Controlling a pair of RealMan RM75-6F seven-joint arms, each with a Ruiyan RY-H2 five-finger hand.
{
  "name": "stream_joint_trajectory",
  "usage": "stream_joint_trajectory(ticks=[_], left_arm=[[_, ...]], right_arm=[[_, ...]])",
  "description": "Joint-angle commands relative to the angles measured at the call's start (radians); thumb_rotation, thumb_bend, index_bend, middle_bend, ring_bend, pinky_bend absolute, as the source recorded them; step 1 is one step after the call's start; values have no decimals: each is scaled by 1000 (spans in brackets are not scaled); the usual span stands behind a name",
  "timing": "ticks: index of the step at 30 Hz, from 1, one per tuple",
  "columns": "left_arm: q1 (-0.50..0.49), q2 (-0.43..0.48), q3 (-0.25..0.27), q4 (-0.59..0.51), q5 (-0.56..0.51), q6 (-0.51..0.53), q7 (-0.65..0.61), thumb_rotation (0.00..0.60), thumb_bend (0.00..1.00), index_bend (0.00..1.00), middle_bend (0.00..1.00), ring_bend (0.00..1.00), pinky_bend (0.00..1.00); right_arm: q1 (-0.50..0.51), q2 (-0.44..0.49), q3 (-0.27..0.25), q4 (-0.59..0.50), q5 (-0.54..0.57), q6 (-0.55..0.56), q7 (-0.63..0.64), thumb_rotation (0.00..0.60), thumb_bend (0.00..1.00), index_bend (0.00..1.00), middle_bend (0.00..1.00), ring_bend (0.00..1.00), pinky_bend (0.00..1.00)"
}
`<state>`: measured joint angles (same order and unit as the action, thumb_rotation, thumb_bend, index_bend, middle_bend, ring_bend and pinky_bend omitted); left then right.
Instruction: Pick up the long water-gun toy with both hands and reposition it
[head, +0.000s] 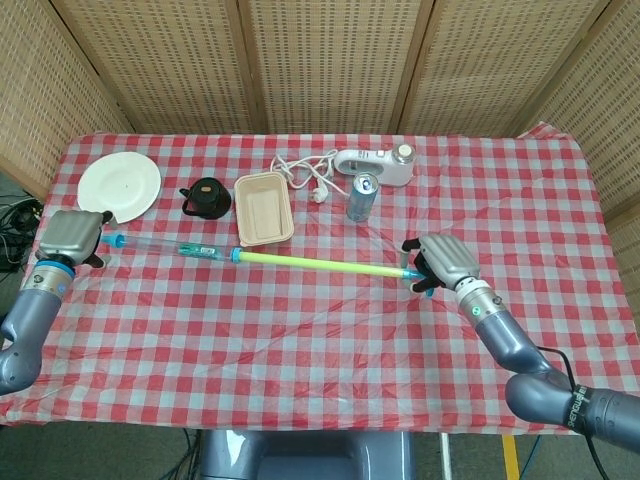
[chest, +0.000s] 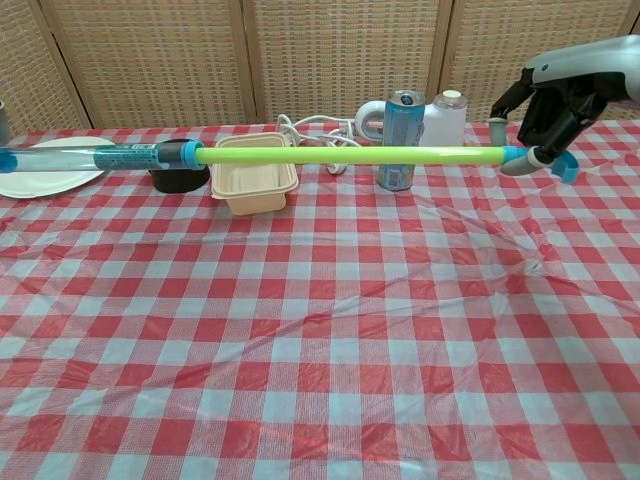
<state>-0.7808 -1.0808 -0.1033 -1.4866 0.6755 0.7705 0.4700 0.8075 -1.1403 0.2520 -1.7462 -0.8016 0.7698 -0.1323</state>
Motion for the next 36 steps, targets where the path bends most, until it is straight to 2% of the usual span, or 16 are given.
stream_joint_trajectory(ticks=[1, 13, 24, 36], left_arm=[[-5, -5, 5, 3, -2, 0, 2, 600, 275, 346, 713, 641, 538], [-24, -24, 13, 17, -8, 6, -2, 600, 276, 351, 706, 641, 538], [-36, -34, 21, 7, -9, 10, -4, 600, 409, 549, 706, 641, 538], [-28, -21, 26, -25, 0, 18, -34, 600, 410, 583, 706, 641, 538]], right_arm=[[0, 3, -2, -2, -5, -4, 9, 600, 511, 831, 1000, 993, 512], [3, 21, -9, -25, -34, -10, 37, 600, 511, 831, 1000, 993, 513], [6, 23, -15, -39, -48, -2, 50, 600, 511, 831, 1000, 992, 512], [12, 15, -28, -36, -45, 2, 52, 600, 510, 831, 1000, 993, 512]])
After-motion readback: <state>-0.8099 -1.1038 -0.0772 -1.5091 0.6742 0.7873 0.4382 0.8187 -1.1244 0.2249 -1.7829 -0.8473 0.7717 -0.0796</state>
